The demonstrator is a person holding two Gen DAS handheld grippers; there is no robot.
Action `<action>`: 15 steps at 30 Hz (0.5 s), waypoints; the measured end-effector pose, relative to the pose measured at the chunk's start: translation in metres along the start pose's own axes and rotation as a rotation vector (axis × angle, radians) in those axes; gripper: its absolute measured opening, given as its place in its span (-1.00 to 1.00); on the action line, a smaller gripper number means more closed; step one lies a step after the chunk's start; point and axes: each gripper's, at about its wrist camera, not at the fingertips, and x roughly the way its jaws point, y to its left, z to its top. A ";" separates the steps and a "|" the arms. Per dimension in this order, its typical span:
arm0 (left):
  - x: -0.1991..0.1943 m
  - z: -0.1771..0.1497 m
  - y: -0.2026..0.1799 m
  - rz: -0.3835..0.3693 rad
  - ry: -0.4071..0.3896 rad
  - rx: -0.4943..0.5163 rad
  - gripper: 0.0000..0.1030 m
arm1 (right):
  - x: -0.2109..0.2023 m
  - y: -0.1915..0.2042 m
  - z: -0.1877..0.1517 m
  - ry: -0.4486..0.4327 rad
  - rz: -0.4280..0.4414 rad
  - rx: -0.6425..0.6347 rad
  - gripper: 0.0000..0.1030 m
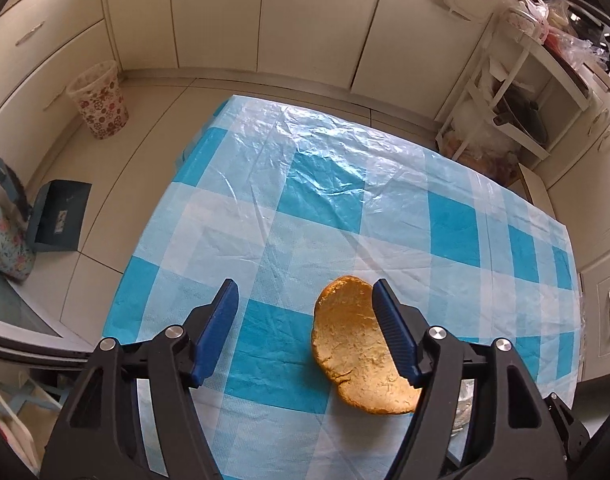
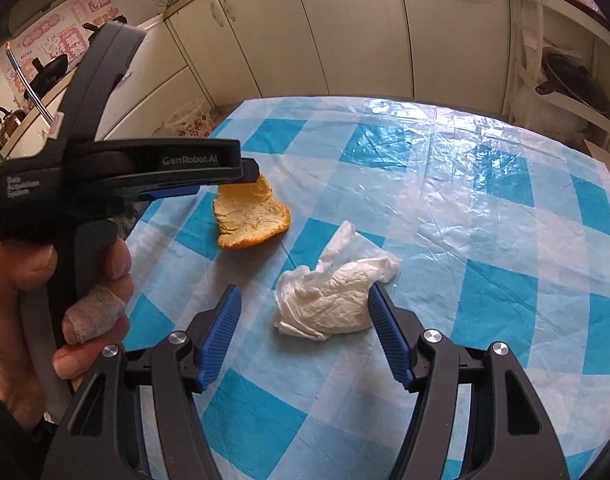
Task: Collect trash
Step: 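Grasp the orange peel with the left gripper while the right gripper grasps the white tissue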
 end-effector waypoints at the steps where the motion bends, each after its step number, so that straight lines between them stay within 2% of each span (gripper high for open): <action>1: 0.002 0.000 -0.002 0.004 0.002 0.014 0.22 | 0.002 0.000 0.000 0.001 -0.007 -0.007 0.24; 4: 0.005 0.000 -0.008 0.010 0.008 0.043 0.08 | 0.003 -0.001 -0.001 0.002 -0.016 -0.011 0.16; 5: 0.006 0.000 -0.010 0.008 0.009 0.048 -0.06 | 0.003 -0.002 -0.001 0.001 -0.022 -0.010 0.11; 7: 0.005 -0.001 -0.015 0.015 0.010 0.062 -0.34 | 0.002 -0.004 -0.001 0.001 -0.030 -0.013 -0.13; 8: 0.006 -0.002 -0.017 0.006 0.019 0.073 -0.59 | -0.001 -0.005 -0.002 0.001 -0.023 -0.011 -0.19; 9: 0.004 -0.004 -0.019 0.000 0.020 0.086 -0.72 | -0.002 -0.006 -0.003 0.001 -0.018 -0.010 -0.31; 11: -0.001 -0.008 -0.026 0.000 0.016 0.116 -0.86 | -0.008 -0.008 -0.005 -0.005 -0.016 -0.013 -0.43; 12: -0.004 -0.009 -0.028 -0.003 0.011 0.125 -0.88 | -0.012 -0.008 -0.005 -0.006 -0.014 -0.015 -0.57; 15: -0.019 -0.011 -0.032 -0.042 -0.005 0.126 -0.91 | -0.023 -0.009 -0.007 -0.019 -0.005 -0.006 -0.69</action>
